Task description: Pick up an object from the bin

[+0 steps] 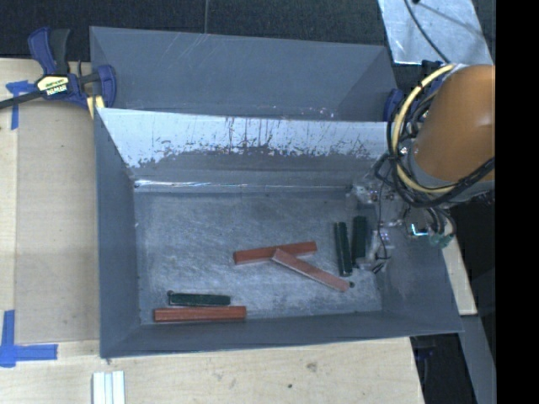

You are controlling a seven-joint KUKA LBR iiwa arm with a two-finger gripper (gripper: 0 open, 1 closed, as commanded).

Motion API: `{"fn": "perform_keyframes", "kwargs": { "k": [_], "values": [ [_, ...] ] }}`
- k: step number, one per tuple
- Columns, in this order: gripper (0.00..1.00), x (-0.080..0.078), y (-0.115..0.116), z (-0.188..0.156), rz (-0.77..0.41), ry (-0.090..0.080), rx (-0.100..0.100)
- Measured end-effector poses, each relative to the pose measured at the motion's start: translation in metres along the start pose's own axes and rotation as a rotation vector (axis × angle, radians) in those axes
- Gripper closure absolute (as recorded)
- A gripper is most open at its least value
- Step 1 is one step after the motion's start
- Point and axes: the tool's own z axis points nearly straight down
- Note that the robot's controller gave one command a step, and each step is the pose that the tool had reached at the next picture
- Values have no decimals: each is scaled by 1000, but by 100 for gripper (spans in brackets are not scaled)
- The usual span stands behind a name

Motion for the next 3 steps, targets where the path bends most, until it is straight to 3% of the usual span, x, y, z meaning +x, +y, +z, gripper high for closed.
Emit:
{"fn": "perform_keyframes", "kwargs": {
  "k": [1,2,3],
  "values": [
    [0,-23,55,158,79,-1,-1],
    [0,-4,80,123,109,-5,-1],
    [0,4,84,125,206,-1,0]
  ]
}}
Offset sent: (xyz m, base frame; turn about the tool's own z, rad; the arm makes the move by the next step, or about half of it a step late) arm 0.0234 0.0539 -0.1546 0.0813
